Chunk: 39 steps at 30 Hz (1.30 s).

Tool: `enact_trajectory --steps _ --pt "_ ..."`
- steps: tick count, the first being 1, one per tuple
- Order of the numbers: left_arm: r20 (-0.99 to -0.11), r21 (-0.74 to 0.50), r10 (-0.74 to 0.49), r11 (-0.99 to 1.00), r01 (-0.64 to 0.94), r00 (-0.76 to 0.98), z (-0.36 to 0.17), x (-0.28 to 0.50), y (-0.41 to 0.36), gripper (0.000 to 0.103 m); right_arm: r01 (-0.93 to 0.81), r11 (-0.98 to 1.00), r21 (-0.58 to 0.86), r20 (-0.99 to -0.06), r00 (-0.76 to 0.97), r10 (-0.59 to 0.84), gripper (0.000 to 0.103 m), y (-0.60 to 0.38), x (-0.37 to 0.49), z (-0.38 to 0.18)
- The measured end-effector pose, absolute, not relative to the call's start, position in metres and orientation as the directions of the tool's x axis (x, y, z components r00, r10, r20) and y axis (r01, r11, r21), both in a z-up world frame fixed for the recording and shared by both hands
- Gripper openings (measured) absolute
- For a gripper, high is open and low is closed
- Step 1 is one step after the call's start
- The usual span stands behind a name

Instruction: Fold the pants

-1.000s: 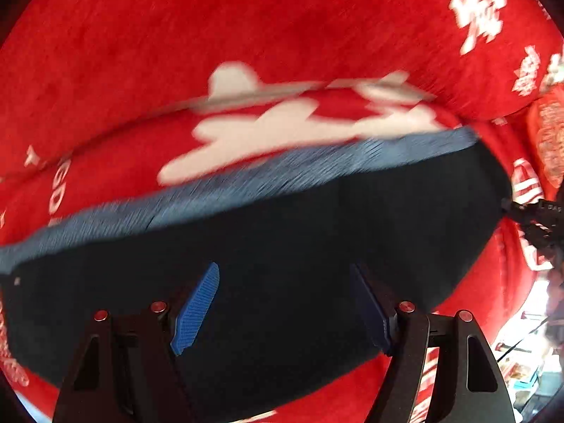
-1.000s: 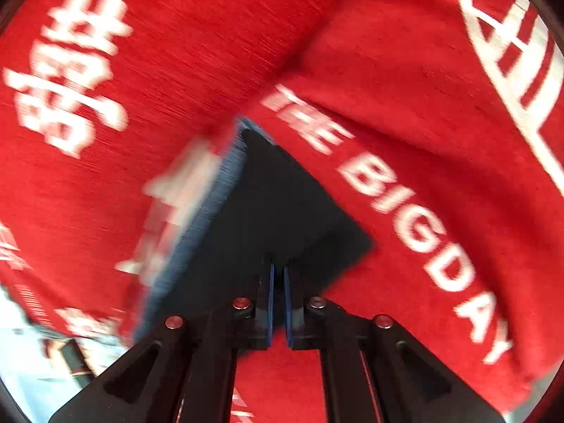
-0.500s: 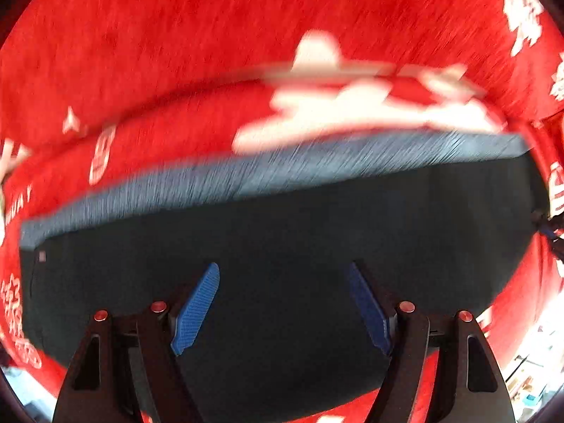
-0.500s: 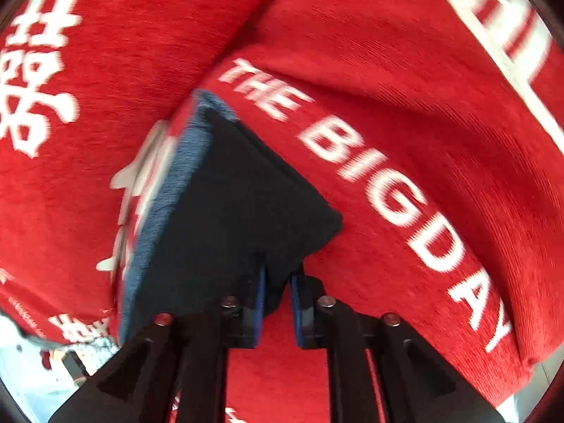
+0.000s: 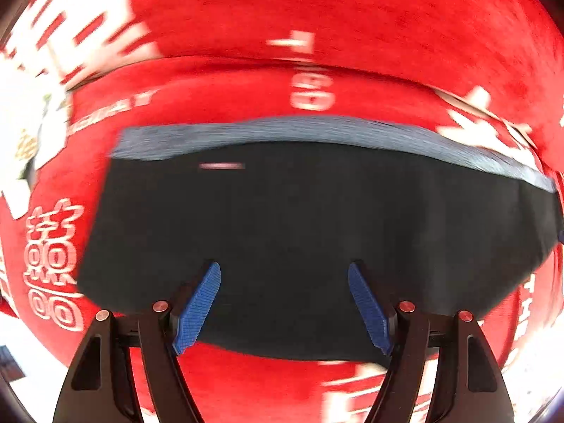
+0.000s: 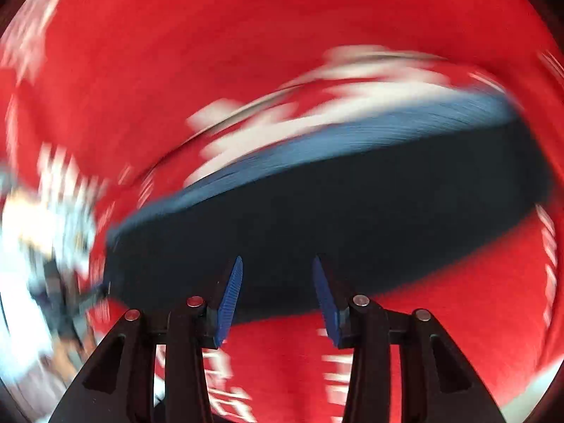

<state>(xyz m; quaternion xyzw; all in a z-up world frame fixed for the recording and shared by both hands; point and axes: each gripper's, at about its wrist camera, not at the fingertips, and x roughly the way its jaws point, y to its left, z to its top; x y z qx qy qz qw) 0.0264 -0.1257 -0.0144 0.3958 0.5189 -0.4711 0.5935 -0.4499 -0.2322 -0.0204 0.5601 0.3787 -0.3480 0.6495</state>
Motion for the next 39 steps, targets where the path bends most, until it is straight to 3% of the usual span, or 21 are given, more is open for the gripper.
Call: enact_trajectory --steps 8,14,19,21,22,23,24,25,27,31,35,38,39 --pt "-0.985 0.0 -0.162 0.329 0.944 0.057 -0.023 0.167 -0.09 0.076 0.638 0.549 0.54 -0.832 0.504 0.232 0.05 -0.24 -0.137 -0.036" --pt "-0.973 -0.214 -0.15 0.309 0.927 -0.175 -0.066 0.211 -0.084 0.076 0.502 0.703 0.504 -0.854 0.413 0.316 0.051 -0.245 0.014 -0.069" --pt "-0.911 -0.384 -0.231 0.169 0.908 -0.342 -0.065 0.211 -0.078 0.076 0.427 0.793 0.434 -0.896 0.293 0.333 0.052 -0.24 0.07 -0.093" --pt "-0.904 -0.392 -0.242 0.146 0.908 -0.352 -0.068 0.211 -0.077 0.076 0.407 0.8 0.442 -0.895 0.261 0.362 0.055 -0.239 0.075 -0.102" --pt "-0.902 -0.396 -0.245 0.139 0.908 -0.356 -0.07 0.211 -0.075 0.074 0.406 0.797 0.447 -0.894 0.229 0.385 0.055 -0.239 0.077 -0.109" --pt "-0.904 -0.39 -0.25 0.14 0.91 -0.348 -0.071 0.216 -0.073 0.064 0.41 0.793 0.451 -0.893 0.204 0.402 0.05 -0.239 0.077 -0.113" --pt "-0.905 -0.384 -0.254 0.147 0.911 -0.341 -0.072 0.219 -0.071 0.055 0.416 0.78 0.467 -0.884 0.197 0.424 0.02 -0.239 0.075 -0.113" --pt "-0.904 -0.388 -0.258 0.157 0.908 -0.342 -0.073 0.223 -0.07 0.051 0.418 0.772 0.478 -0.878 0.211 0.429 0.004 -0.24 0.072 -0.11" --pt "-0.895 -0.41 -0.269 0.179 0.894 -0.356 -0.07 0.23 -0.065 0.043 0.386 0.775 0.501 -0.865 0.253 0.434 0.004 -0.236 0.07 -0.093" --pt "-0.898 -0.393 -0.278 0.16 0.905 -0.341 -0.057 0.234 -0.046 0.042 0.296 0.79 0.537 -0.841 0.261 0.474 0.004 -0.216 0.08 -0.066" --pt "-0.945 -0.28 -0.231 0.197 0.94 -0.233 -0.064 0.233 -0.033 0.042 0.375 0.821 0.431 -0.902 0.174 0.394 0.004 -0.211 0.103 -0.109" --pt "-0.948 -0.258 -0.252 0.246 0.934 -0.196 -0.057 0.238 -0.032 0.044 0.499 0.739 0.452 -0.892 0.233 0.388 0.013 -0.22 0.098 -0.124" --pt "-0.943 -0.262 -0.274 0.252 0.932 -0.191 -0.048 0.241 -0.035 0.045 0.535 0.711 0.457 -0.89 0.262 0.374 0.026 -0.225 0.09 -0.12"
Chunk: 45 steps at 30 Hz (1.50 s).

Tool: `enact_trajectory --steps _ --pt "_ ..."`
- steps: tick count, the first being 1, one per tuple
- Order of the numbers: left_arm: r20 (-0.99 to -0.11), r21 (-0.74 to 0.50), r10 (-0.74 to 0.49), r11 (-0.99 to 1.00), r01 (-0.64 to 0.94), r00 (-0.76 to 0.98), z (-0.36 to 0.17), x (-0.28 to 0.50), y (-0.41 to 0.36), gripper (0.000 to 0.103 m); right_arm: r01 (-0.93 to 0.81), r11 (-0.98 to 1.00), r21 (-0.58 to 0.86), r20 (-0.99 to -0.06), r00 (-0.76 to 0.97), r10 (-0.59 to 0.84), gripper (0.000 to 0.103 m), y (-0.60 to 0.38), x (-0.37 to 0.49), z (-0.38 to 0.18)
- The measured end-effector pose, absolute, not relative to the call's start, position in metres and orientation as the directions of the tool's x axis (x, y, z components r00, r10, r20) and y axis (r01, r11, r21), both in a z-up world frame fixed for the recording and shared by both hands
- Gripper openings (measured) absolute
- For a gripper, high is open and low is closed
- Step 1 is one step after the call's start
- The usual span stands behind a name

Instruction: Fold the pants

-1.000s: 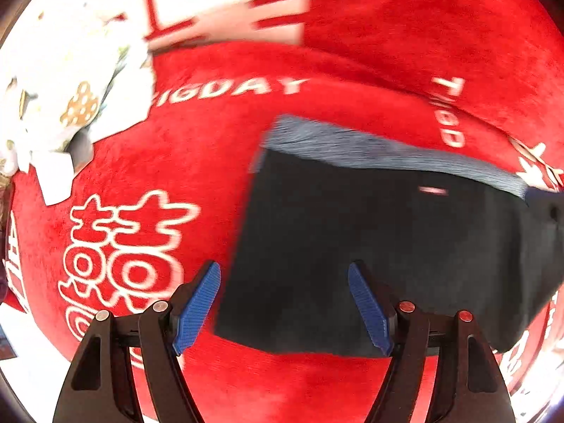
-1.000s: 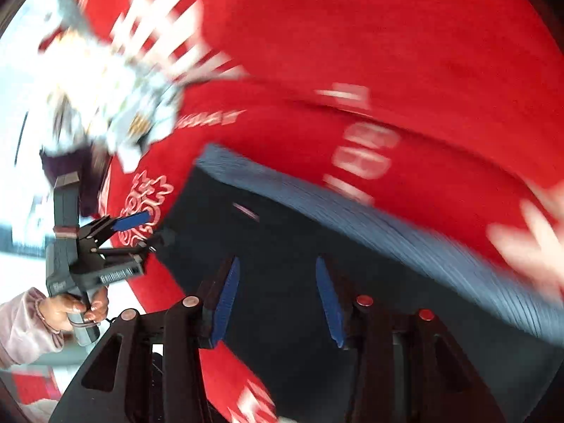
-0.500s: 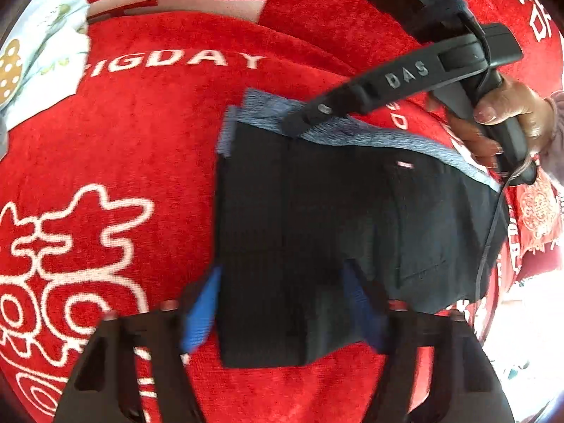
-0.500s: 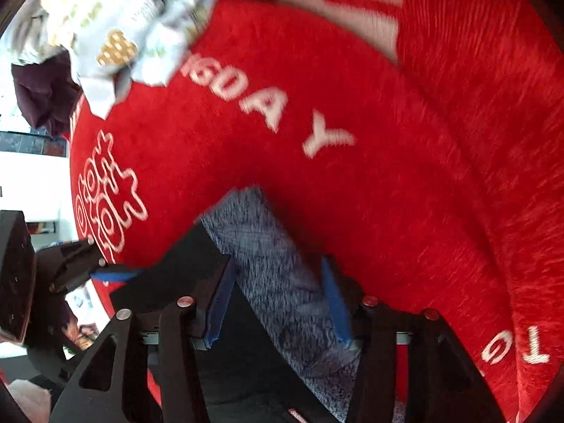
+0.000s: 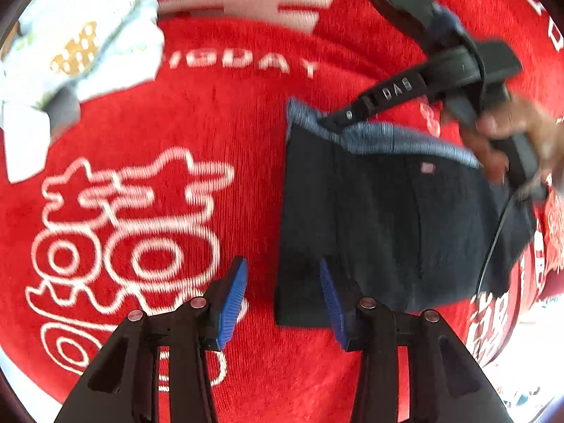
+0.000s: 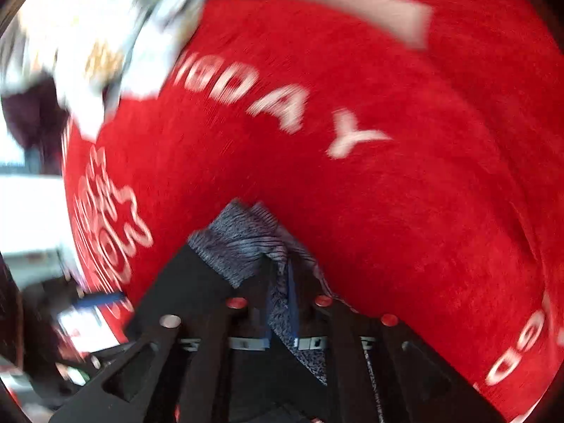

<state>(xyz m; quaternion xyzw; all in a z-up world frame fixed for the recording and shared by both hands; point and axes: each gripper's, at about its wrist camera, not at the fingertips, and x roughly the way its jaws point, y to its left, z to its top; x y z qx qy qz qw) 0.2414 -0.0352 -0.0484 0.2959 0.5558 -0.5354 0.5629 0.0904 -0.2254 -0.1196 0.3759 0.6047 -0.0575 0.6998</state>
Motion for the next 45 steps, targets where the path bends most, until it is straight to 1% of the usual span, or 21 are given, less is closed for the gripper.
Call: enact_trajectory --steps 1,3,4,8,10,12,14,16,19,20,22,26,29,32,33,35,39,40,41,42,45 --pt "-0.937 -0.266 -0.294 0.252 0.931 -0.188 -0.042 0.241 -0.042 0.045 0.568 0.689 0.449 -0.893 0.289 0.344 0.031 -0.229 0.079 -0.111" --pt "-0.925 -0.276 -0.331 0.246 0.929 -0.187 -0.031 0.239 -0.061 0.076 0.615 0.653 0.442 -0.896 0.33 0.297 0.031 -0.235 0.051 -0.092" --pt "-0.917 -0.279 -0.356 0.248 0.928 -0.181 -0.028 0.236 -0.072 0.078 0.637 0.629 0.446 -0.894 0.35 0.279 0.031 -0.237 0.035 -0.083" --pt "-0.924 -0.259 -0.347 0.261 0.93 -0.16 -0.044 0.214 -0.114 0.078 0.727 0.509 0.46 -0.887 0.403 0.226 0.031 -0.238 -0.035 -0.066" --pt "-0.955 -0.161 -0.286 0.281 0.946 -0.077 -0.072 0.198 -0.136 0.078 0.777 0.476 0.411 -0.911 0.371 0.18 0.031 -0.235 -0.068 -0.077" --pt "-0.968 -0.053 -0.25 0.296 0.954 0.024 -0.089 0.189 -0.144 0.079 0.828 0.418 0.374 -0.926 0.356 0.124 0.021 -0.24 -0.099 -0.091" --pt "-0.968 -0.061 -0.25 0.298 0.953 0.016 -0.095 0.191 -0.145 0.081 0.884 0.349 0.311 -0.948 0.317 0.041 0.021 -0.252 -0.131 -0.097" --pt "-0.969 -0.065 -0.246 0.292 0.954 0.009 -0.093 0.193 -0.144 0.081 0.914 0.26 0.31 -0.946 0.323 -0.006 0.02 -0.267 -0.165 -0.103" --pt "-0.978 -0.001 -0.202 0.279 0.96 0.058 -0.079 0.198 -0.134 0.081 0.979 0.157 0.132 -0.986 0.147 -0.084 0.027 -0.281 -0.215 -0.098" --pt "-0.978 0.01 -0.198 0.277 0.961 0.068 -0.075 0.198 -0.137 0.081 0.987 0.104 0.125 -0.987 0.134 -0.084 0.027 -0.282 -0.232 -0.094" --pt "-0.972 -0.001 -0.226 0.263 0.965 0.061 -0.057 0.19 -0.133 0.081 0.965 0.001 0.264 -0.962 0.263 -0.074 0.029 -0.272 -0.267 -0.079" --pt "-0.963 -0.073 -0.27 0.209 0.975 -0.014 -0.028 0.147 -0.124 0.081 0.897 -0.098 0.431 -0.902 0.43 -0.028 0.039 -0.22 -0.312 -0.056" --pt "-0.961 -0.144 -0.259 0.148 0.979 -0.102 -0.026 0.096 -0.124 0.081 0.863 -0.19 0.468 -0.877 0.48 0.019 0.042 -0.172 -0.339 -0.056" --pt "-0.974 -0.149 -0.184 0.097 0.984 -0.129 -0.046 0.053 -0.122 0.081 0.807 -0.302 0.508 -0.839 0.543 0.042 0.042 -0.134 -0.364 -0.071" --pt "-0.981 -0.123 -0.161 0.082 0.989 -0.109 -0.057 0.044 -0.117 0.081 0.795 -0.328 0.509 -0.833 0.551 0.044 0.042 -0.128 -0.368 -0.077" --pt "-0.978 -0.043 -0.205 0.005 0.999 -0.041 -0.059 0.026 -0.106 0.084 0.775 -0.361 0.519 -0.824 0.566 0.031 0.042 -0.125 -0.375 -0.085" --pt "-0.98 -0.064 -0.188 -0.027 0.998 -0.067 -0.06 0.03 -0.102 0.084 0.712 -0.41 0.57 -0.785 0.619 -0.015 0.042 -0.133 -0.378 -0.101" --pt "-0.98 -0.067 -0.183 -0.029 0.997 -0.071 -0.059 0.032 -0.101 0.084 0.717 -0.408 0.566 -0.788 0.616 -0.01 0.041 -0.134 -0.386 -0.097" --pt "-0.981 -0.065 -0.18 -0.033 0.997 -0.069 -0.059 0.032 -0.101 0.084 0.737 -0.393 0.549 -0.802 0.597 -0.001 0.015 -0.135 -0.385 -0.094" --pt "-0.982 -0.059 -0.176 -0.036 0.998 -0.065 -0.06 0.03 -0.102 0.084 0.753 -0.368 0.545 -0.811 0.586 -0.001 0.009 -0.136 -0.385 -0.088" --pt "-0.982 -0.06 -0.178 -0.03 0.998 -0.064 -0.063 0.024 -0.101 0.084 0.774 -0.295 0.56 -0.818 0.573 -0.049 0.008 -0.138 -0.388 -0.063"
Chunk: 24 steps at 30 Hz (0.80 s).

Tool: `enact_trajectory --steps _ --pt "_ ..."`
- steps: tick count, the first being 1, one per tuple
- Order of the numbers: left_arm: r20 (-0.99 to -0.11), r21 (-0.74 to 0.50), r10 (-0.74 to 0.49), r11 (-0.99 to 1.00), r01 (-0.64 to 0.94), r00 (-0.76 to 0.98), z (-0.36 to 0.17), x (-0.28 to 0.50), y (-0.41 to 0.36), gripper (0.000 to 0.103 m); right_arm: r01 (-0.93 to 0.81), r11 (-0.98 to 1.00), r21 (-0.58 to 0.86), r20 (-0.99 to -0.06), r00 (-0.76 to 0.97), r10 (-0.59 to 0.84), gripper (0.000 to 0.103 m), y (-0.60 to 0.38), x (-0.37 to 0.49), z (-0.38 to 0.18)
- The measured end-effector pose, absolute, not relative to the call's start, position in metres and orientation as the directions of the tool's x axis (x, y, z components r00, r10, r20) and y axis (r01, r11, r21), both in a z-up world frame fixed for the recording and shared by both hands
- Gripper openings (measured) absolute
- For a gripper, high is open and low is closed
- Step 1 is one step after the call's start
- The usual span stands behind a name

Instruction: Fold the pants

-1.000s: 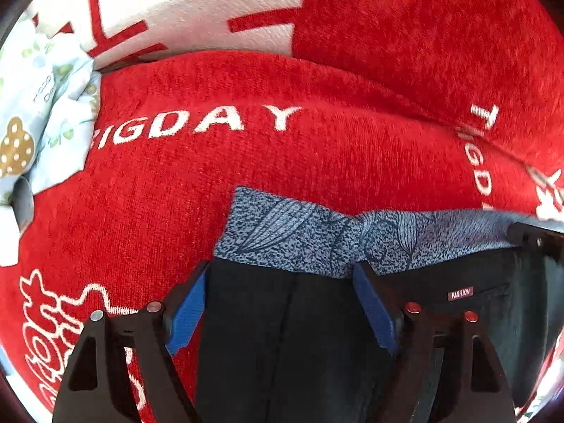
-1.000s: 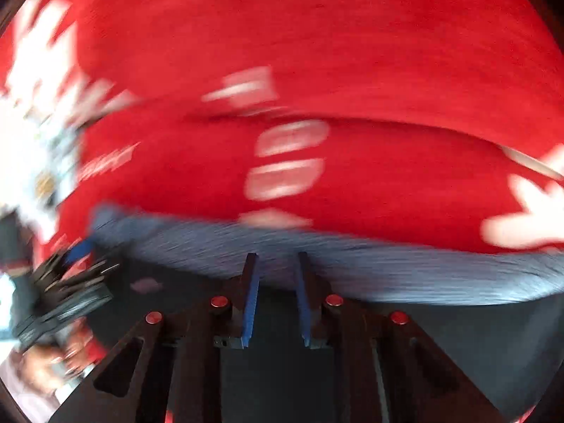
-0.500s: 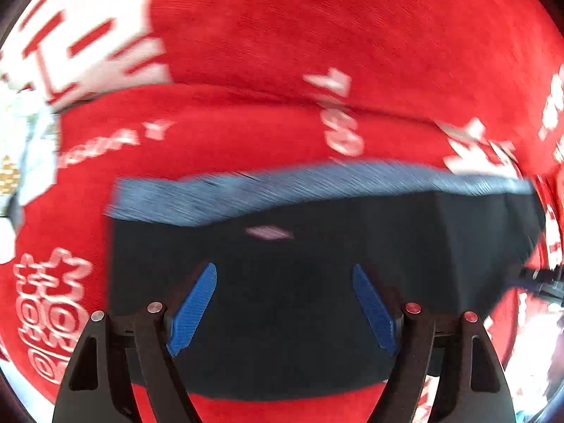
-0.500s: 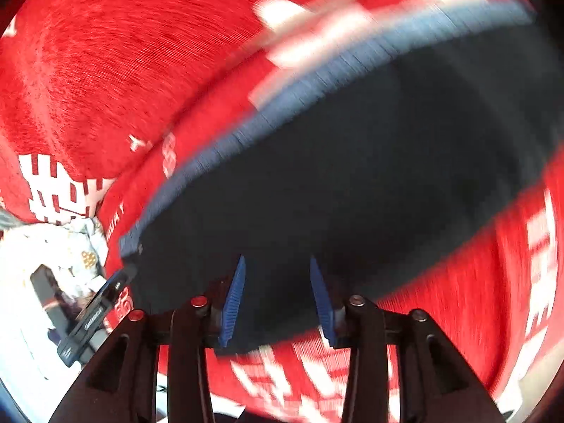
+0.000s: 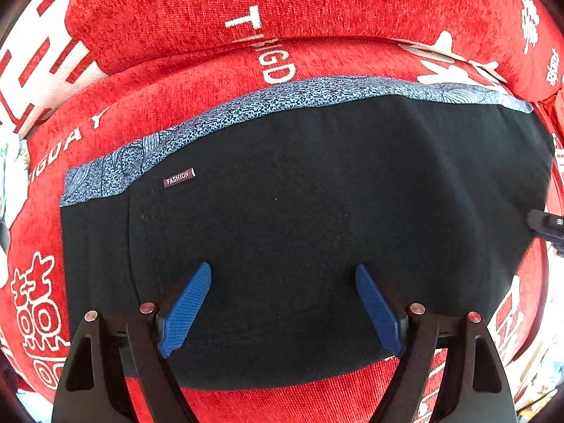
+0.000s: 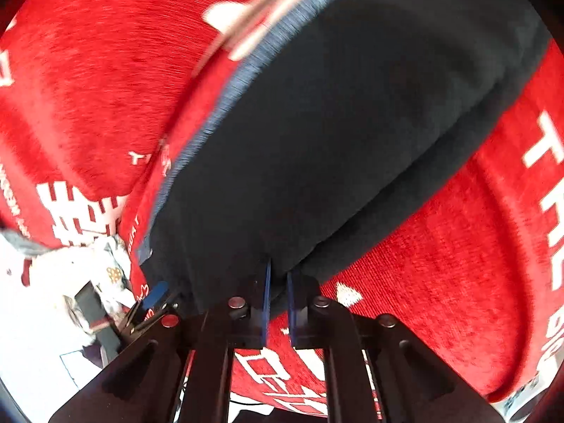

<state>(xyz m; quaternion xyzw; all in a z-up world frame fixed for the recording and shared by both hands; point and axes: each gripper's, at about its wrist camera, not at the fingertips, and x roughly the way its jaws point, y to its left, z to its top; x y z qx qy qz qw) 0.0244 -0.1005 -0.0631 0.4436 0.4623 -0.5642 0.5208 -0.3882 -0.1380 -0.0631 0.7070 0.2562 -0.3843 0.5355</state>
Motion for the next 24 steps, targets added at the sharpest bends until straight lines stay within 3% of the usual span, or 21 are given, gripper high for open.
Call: enact_trajectory --steps 5,10,13,15,19,24 --pt "-0.981 -0.043 -0.187 -0.026 0.999 -0.047 -0.067 0.019 -0.106 0.084 0.835 -0.297 0.463 -0.872 0.49 0.02 0.0 -0.117 -0.405 -0.09" --pt "-0.988 -0.035 -0.149 0.013 0.999 -0.032 -0.062 0.013 -0.112 0.084 0.785 -0.329 0.526 -0.84 0.54 -0.054 0.002 -0.106 -0.439 -0.071" --pt "-0.981 -0.072 -0.183 0.023 0.997 -0.067 -0.044 0.003 -0.112 0.084 0.79 -0.329 0.518 -0.852 0.512 -0.112 0.011 -0.117 -0.468 -0.058" --pt "-0.973 -0.095 -0.211 0.008 0.995 -0.091 -0.033 -0.012 -0.116 0.084 0.766 -0.378 0.521 -0.851 0.501 -0.157 0.023 -0.127 -0.496 -0.057" --pt "-0.97 -0.137 -0.201 -0.004 0.991 -0.135 -0.037 -0.041 -0.129 0.084 0.711 -0.436 0.552 -0.832 0.505 -0.23 0.023 -0.152 -0.535 -0.061" --pt "-0.975 -0.181 -0.153 0.113 0.977 -0.163 -0.066 -0.047 -0.127 0.084 0.661 -0.478 0.578 -0.804 0.561 -0.197 0.024 -0.159 -0.557 -0.073"
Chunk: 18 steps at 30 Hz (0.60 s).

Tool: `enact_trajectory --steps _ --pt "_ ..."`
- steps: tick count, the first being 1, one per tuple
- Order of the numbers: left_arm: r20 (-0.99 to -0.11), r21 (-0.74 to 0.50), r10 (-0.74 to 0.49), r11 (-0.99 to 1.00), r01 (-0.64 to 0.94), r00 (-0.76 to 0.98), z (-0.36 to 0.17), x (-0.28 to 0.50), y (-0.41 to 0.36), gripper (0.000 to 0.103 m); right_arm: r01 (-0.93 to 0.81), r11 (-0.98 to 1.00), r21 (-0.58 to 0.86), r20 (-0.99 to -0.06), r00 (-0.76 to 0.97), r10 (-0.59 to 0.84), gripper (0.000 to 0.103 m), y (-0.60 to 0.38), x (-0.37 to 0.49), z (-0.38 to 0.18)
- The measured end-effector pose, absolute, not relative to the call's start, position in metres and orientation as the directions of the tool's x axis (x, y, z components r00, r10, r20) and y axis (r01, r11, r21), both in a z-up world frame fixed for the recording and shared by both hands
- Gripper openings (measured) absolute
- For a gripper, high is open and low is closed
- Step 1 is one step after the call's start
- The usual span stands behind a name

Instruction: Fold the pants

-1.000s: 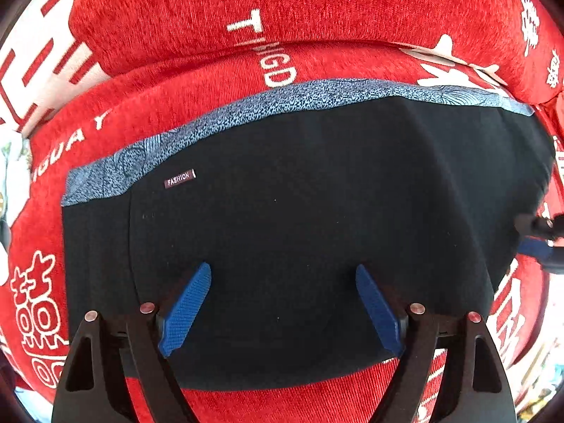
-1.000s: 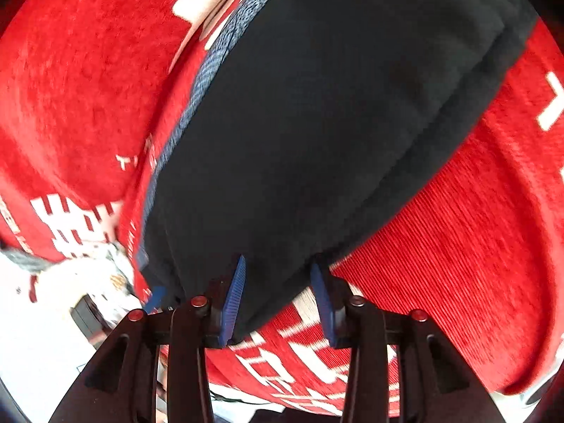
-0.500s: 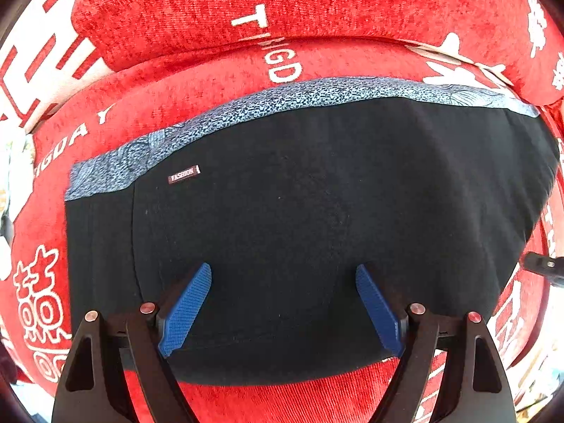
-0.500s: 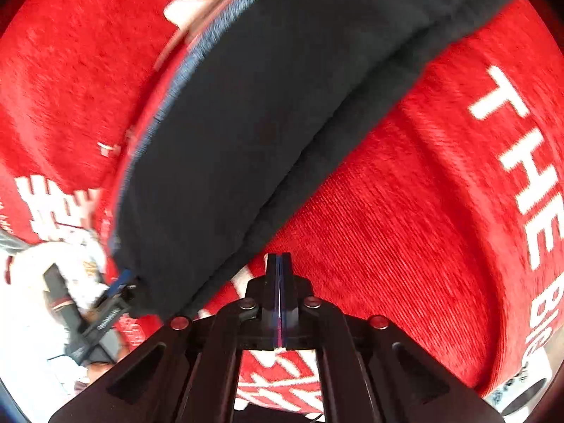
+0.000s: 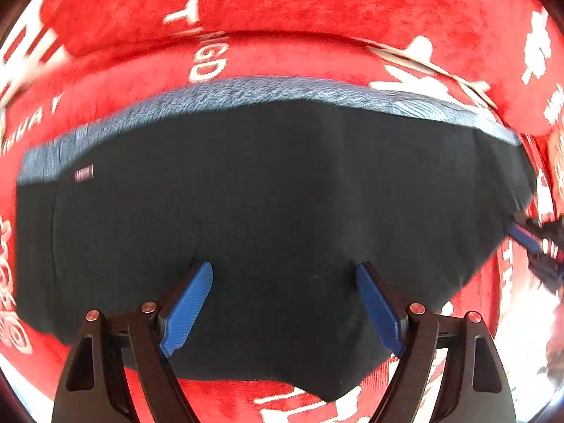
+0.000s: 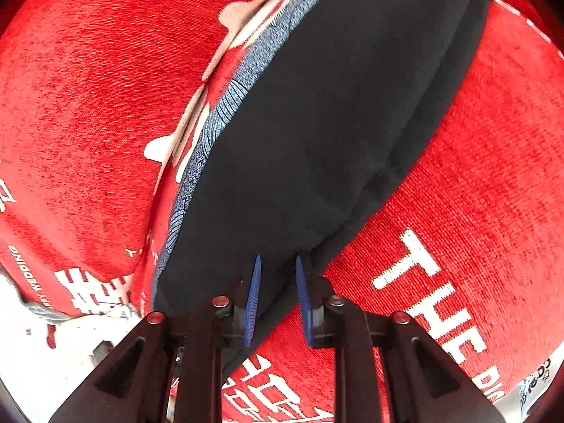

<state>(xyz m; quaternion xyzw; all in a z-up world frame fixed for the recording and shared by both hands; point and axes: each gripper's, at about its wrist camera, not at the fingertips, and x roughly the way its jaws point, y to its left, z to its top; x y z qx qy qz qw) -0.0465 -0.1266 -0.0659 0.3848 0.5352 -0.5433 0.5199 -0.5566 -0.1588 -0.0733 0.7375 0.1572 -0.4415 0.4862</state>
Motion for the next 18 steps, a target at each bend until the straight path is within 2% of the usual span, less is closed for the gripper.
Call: enact_trajectory --steps 1,3,5,6,7,8,10,13,18 --pt "-0.976 -0.175 -0.154 0.113 0.978 -0.156 -0.066 -0.048 -0.126 0.084 0.659 -0.475 0.583 -0.8 0.566 -0.197 0.026 -0.159 -0.556 -0.073" --pt "-0.98 -0.158 -0.143 0.113 0.981 -0.141 -0.065 -0.052 -0.125 0.084 0.643 -0.475 0.601 -0.784 0.592 -0.19 0.036 -0.162 -0.559 -0.076" --pt "-0.981 -0.152 -0.136 0.117 0.981 -0.136 -0.065 -0.055 -0.125 0.084 0.633 -0.487 0.601 -0.778 0.602 -0.178 0.038 -0.168 -0.563 -0.081" --pt "-0.982 -0.147 -0.134 0.113 0.983 -0.132 -0.066 -0.057 -0.126 0.084 0.629 -0.489 0.604 -0.775 0.607 -0.175 0.031 -0.17 -0.566 -0.082" --pt "-0.983 -0.142 -0.133 0.109 0.984 -0.127 -0.066 -0.058 -0.126 0.084 0.642 -0.475 0.602 -0.779 0.604 -0.169 0.017 -0.174 -0.566 -0.079" --pt "-0.984 -0.133 -0.132 0.102 0.986 -0.119 -0.066 -0.06 -0.125 0.084 0.662 -0.445 0.604 -0.781 0.601 -0.167 0.014 -0.177 -0.563 -0.074" --pt "-0.988 -0.102 -0.127 0.077 0.992 -0.092 -0.069 -0.069 -0.126 0.085 0.724 -0.372 0.581 -0.807 0.571 -0.148 0.013 -0.175 -0.554 -0.064" --pt "-0.99 -0.033 -0.137 0.039 0.999 -0.027 -0.073 -0.081 -0.123 0.089 0.787 -0.329 0.523 -0.845 0.528 -0.079 0.01 -0.16 -0.556 -0.078" --pt "-0.995 0.011 -0.096 0.116 0.993 0.022 -0.069 -0.086 -0.124 0.09 0.77 -0.296 0.565 -0.817 0.571 -0.075 0.012 -0.161 -0.565 -0.077"
